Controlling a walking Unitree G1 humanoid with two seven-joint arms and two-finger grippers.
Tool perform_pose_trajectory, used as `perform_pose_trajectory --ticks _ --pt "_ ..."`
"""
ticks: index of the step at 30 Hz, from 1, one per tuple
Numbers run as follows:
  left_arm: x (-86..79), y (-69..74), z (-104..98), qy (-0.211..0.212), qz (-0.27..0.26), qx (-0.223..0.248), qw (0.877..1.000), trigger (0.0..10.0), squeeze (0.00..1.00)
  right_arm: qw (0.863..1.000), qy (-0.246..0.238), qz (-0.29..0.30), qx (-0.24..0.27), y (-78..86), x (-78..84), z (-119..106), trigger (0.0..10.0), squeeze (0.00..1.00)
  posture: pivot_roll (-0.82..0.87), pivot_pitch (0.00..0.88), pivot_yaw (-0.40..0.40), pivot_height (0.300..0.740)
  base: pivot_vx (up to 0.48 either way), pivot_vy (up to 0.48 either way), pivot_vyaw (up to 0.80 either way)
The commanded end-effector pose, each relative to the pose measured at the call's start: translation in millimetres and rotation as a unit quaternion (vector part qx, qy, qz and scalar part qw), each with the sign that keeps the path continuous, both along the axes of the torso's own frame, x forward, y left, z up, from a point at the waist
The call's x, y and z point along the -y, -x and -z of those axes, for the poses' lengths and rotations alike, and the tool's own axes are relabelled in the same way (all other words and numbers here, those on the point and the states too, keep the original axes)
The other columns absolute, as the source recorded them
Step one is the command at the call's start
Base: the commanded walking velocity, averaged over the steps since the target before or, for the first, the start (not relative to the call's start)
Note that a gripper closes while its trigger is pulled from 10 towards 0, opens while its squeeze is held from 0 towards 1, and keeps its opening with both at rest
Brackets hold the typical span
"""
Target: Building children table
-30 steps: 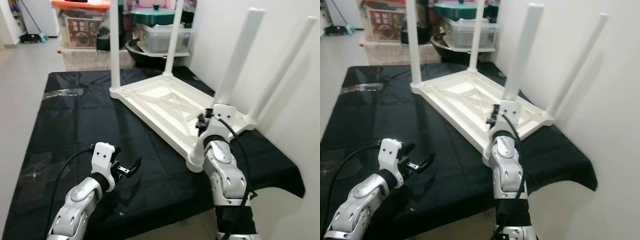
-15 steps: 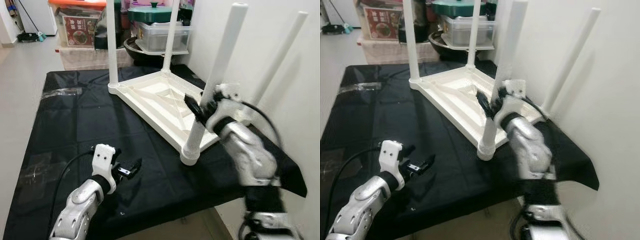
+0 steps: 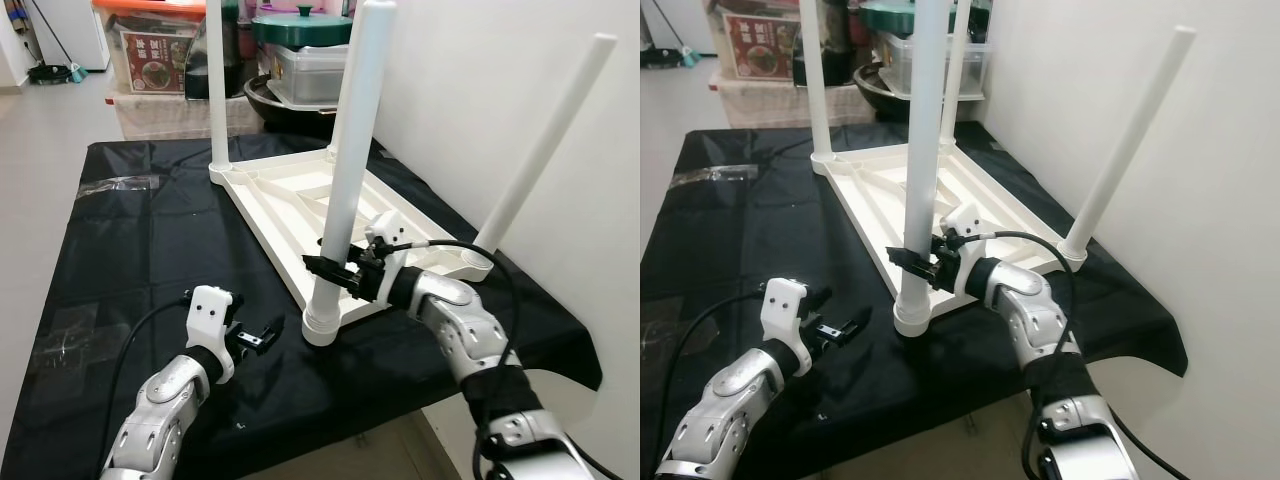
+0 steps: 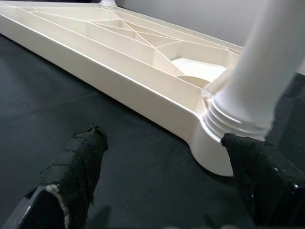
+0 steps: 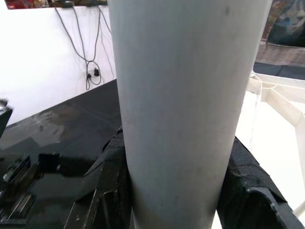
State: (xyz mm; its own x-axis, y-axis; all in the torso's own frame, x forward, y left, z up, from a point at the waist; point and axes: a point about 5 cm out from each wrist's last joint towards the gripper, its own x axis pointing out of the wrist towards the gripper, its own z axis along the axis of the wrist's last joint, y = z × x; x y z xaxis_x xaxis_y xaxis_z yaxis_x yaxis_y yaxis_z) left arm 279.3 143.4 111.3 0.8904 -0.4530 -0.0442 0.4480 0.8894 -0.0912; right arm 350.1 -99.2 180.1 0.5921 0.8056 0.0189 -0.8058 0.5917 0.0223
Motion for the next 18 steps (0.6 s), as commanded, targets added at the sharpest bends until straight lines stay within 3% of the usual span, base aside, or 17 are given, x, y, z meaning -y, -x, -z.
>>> perform_pose_trajectory --ticks 1,2,3,4,5,6,7,9,10,11,12,13,14,15,16,17,18 --pt "3.5 2.0 1.4 -0.004 0.002 0.000 1.000 10.0 0.00 1.000 -0.004 0.017 -0.014 -2.6 1.1 6.7 7.2 0.00 0.12 0.000 -0.129 0.740 0.000 0.000 0.00" --pt "3.6 2.0 1.6 -0.004 0.002 0.000 1.000 10.0 0.00 1.000 -0.013 0.011 -0.008 -3.8 3.8 5.5 6.5 0.00 0.12 0.000 -0.129 0.740 0.000 0.000 0.00" --pt "3.8 1.9 1.7 -0.004 0.002 0.000 1.000 10.0 0.00 1.000 -0.018 0.007 -0.005 -4.5 5.5 4.9 4.4 0.00 0.12 0.000 -0.129 0.740 0.000 0.000 0.00" --pt "3.8 1.9 1.7 -0.004 0.002 0.000 1.000 10.0 0.00 1.000 -0.018 0.007 -0.005 -4.5 5.5 4.9 4.4 0.00 0.12 0.000 -0.129 0.740 0.000 0.000 0.00" --pt "4.4 0.6 -1.1 -0.002 0.005 0.003 1.000 10.0 0.00 0.999 -0.032 0.016 0.002 -7.9 8.2 1.5 0.9 0.00 0.12 0.000 -0.123 0.740 0.000 0.000 0.00" --pt "4.4 0.6 -1.1 -0.002 0.005 0.003 1.000 10.0 0.00 0.999 -0.032 0.016 0.002 -7.9 8.2 1.5 0.9 0.00 0.12 0.000 -0.123 0.740 0.000 0.000 0.00" --pt "4.1 0.1 0.0 -0.005 0.006 0.002 1.000 10.0 0.00 0.997 -0.020 0.069 -0.012 -14.1 11.8 4.8 0.0 0.00 0.12 0.000 -0.124 0.740 0.000 0.000 0.00" --pt "2.9 0.4 1.8 -0.007 0.005 0.000 1.000 10.0 0.00 0.969 0.029 0.240 -0.054 -26.7 24.9 17.1 0.0 0.00 0.11 0.000 -0.122 0.740 0.000 0.000 0.00" --pt "2.9 0.4 1.8 -0.007 0.005 0.000 1.000 10.0 0.00 0.969 0.029 0.240 -0.054 -26.7 24.9 17.1 0.0 0.00 0.11 0.000 -0.122 0.740 0.000 0.000 0.00" --pt "2.4 0.6 2.1 -0.008 0.005 0.000 1.000 10.0 0.00 0.925 0.039 0.366 -0.089 -30.0 40.6 25.3 0.0 0.00 0.10 0.000 -0.120 0.740 0.000 0.000 0.00" --pt "2.8 0.9 3.1 -0.007 0.004 -0.002 1.000 10.0 0.00 0.873 0.045 0.472 -0.116 -22.8 54.7 35.0 0.0 0.00 0.10 0.000 -0.119 0.740 0.000 0.000 0.00" --pt "2.8 0.9 3.1 -0.007 0.004 -0.002 1.000 10.0 0.00 0.873 0.045 0.472 -0.116 -22.8 54.7 35.0 0.0 0.00 0.10 0.000 -0.119 0.740 0.000 0.000 0.00" --pt "4.4 1.8 3.1 -0.006 0.004 -0.002 1.000 10.0 0.00 0.836 0.047 0.533 -0.119 -8.1 59.2 40.8 0.0 0.00 0.10 0.000 -0.115 0.740 0.000 0.000 0.00" --pt "6.3 2.8 3.0 -0.003 0.005 -0.004 1.000 10.0 0.00 0.821 0.054 0.559 -0.104 7.0 57.6 41.5 0.0 0.00 0.10 0.000 -0.114 0.740 0.000 0.000 0.00" --pt "7.9 4.0 3.0 -0.001 0.007 -0.005 1.000 10.0 0.00 0.829 0.057 0.549 -0.089 18.0 49.5 39.9 0.0 0.00 0.10 0.000 -0.109 0.740 0.000 0.000 0.00" --pt "7.9 4.0 3.0 -0.001 0.007 -0.005 1.000 10.0 0.00 0.829 0.057 0.549 -0.089 18.0 49.5 39.9 0.0 0.00 0.10 0.000 -0.109 0.740 0.000 0.000 0.00" --pt "8.9 4.7 3.4 0.000 0.008 -0.006 1.000 10.0 0.00 0.845 0.053 0.526 -0.085 24.1 39.0 38.1 0.0 0.00 0.10 0.000 -0.107 0.740 0.000 0.000 0.00"
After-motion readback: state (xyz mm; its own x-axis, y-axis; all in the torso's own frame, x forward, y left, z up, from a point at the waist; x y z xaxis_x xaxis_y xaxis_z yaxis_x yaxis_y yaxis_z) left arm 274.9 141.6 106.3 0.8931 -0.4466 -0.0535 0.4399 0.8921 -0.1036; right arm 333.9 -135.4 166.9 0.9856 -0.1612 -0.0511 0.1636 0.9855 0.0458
